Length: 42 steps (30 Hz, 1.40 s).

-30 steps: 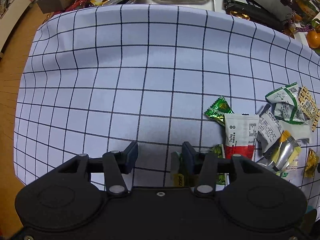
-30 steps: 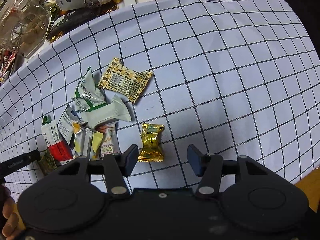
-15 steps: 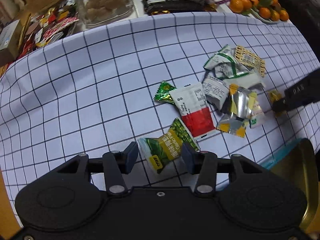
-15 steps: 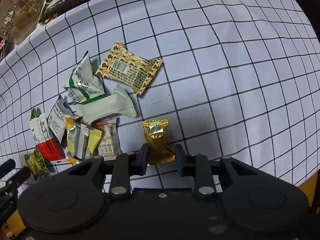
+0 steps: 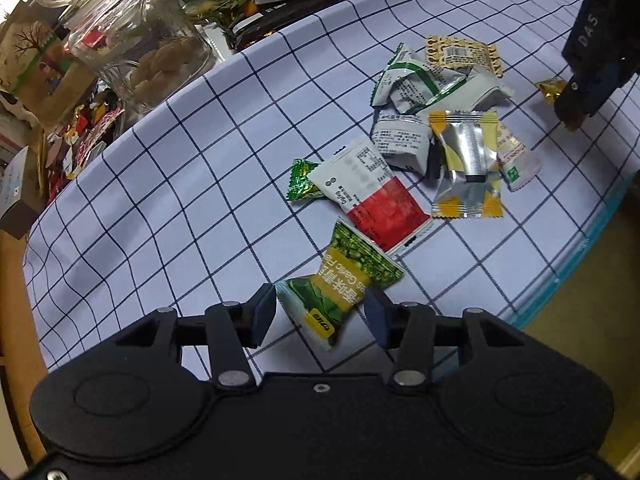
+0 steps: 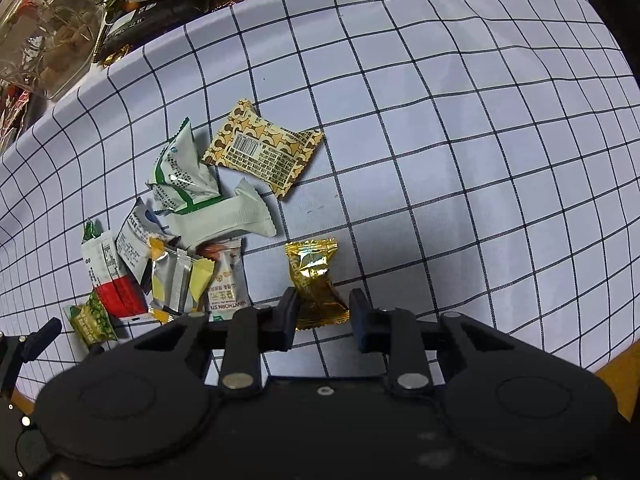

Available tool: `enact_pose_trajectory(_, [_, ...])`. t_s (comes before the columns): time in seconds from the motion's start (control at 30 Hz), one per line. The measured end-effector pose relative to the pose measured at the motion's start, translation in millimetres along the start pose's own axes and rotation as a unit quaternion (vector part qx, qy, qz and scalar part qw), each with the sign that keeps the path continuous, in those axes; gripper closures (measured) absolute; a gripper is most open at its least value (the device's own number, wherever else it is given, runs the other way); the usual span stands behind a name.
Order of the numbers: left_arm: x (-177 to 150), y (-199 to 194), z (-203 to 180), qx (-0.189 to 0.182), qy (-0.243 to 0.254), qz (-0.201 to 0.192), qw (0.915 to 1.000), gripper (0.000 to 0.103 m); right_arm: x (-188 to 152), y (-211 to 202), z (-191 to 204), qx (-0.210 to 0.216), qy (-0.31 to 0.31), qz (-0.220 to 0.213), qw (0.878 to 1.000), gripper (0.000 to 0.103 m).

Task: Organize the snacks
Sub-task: 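Grasp the green garlic-pea packet with left gripper while right grasps gold candy, then carry both snacks over the gold tray and open both grippers to drop them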

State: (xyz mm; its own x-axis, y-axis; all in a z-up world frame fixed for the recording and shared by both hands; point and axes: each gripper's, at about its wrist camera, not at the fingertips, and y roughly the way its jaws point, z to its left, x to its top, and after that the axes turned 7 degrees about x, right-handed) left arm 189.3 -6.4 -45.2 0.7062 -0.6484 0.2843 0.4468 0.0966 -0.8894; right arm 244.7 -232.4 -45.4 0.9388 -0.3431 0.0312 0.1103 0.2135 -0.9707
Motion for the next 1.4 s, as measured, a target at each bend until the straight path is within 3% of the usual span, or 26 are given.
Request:
enact_pose_trajectory(0.23, [18, 20, 0, 0.005, -0.033, 0.024, 0.9991, 0.045, 0, -3, -6, 0.01, 0.001, 0.004, 1.0, 0.076])
enact_pose_trajectory(0.37, [27, 29, 9, -0.012, -0.077, 0.044, 0.996, 0.045, 0, -4, -5, 0.012, -0.002, 0.004, 1.0, 0.076])
enact_pose_trajectory(0.53, [31, 37, 25, -0.051, -0.143, 0.079, 0.9852, 0.052, 1, -11, -6, 0.028, -0.003, 0.001, 1.0, 0.076])
enact_pose_trajectory(0.63, [31, 37, 31, -0.044, -0.174, 0.096, 0.9791, 0.058, 0, -18, -9, 0.035, -0.003, -0.004, 0.999, 0.076])
enact_pose_trajectory(0.77, [31, 22, 37, -0.025, -0.2, 0.093, 0.9751, 0.061, -4, -25, -10, 0.045, -0.007, -0.01, 0.999, 0.076])
enact_pose_trajectory(0.87, [30, 3, 42, -0.042, -0.225, 0.082, 0.9699, 0.061, -10, -32, -7, 0.048, -0.022, -0.026, 0.998, 0.076])
enact_pose_trajectory(1.07, [4, -37, 36, -0.075, -0.26, 0.068, 0.9603, 0.061, -26, -54, 1, 0.047, -0.051, -0.086, 0.994, 0.076])
enact_pose_trajectory(1.17, [-10, -55, 25, -0.074, -0.271, 0.051, 0.9584, 0.061, -39, -66, -1, 0.06, -0.058, -0.107, 0.991, 0.076])
enact_pose_trajectory(1.4, [-64, -76, -17, -0.096, -0.273, 0.059, 0.9554, 0.061, -105, -88, -13, 0.092, -0.059, -0.14, 0.984, 0.076])
